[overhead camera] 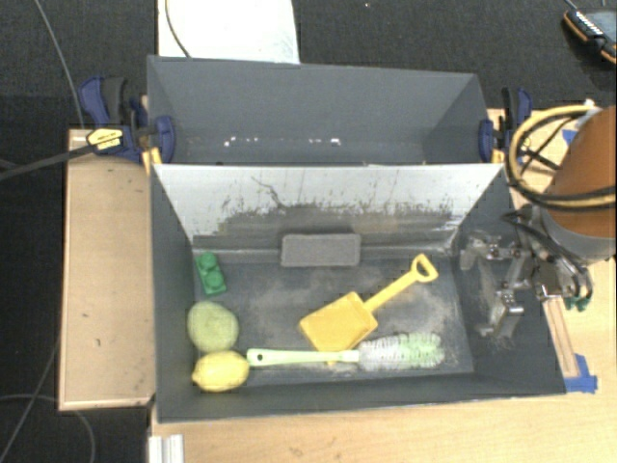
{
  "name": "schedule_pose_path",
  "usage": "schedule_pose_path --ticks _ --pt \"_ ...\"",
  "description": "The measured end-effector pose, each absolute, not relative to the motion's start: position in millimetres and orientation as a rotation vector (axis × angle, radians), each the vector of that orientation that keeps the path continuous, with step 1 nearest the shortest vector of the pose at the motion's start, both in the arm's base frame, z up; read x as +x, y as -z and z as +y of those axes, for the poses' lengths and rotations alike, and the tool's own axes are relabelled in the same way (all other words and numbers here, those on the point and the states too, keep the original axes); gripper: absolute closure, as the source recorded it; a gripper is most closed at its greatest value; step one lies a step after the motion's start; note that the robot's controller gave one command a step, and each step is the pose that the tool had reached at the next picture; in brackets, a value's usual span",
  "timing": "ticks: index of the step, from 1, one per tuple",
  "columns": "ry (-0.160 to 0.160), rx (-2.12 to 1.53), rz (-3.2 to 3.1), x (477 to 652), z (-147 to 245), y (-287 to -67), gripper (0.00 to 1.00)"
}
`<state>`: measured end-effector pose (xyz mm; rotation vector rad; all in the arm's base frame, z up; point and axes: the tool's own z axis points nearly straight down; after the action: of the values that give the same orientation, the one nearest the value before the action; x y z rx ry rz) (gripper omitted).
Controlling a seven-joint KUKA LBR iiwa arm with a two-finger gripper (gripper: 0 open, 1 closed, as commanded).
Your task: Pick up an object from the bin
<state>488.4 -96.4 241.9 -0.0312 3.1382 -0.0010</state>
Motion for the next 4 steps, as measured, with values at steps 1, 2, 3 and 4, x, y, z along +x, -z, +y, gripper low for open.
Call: schedule_pose_path --ticks 1,2,3,4 --pt "0.001 -0.032 3.138 488.4 -96.4 -241.9 0.0" --pt "0.007 -0.069 3.127 489.5 -88.4 -227.5 0.0" --pt "0.013 -0.508 3.082 542.4 -107.5 -212.5 0.0" --pt "-0.001 -0.245 3.127 496.4 -56.9 -133.4 0.0"
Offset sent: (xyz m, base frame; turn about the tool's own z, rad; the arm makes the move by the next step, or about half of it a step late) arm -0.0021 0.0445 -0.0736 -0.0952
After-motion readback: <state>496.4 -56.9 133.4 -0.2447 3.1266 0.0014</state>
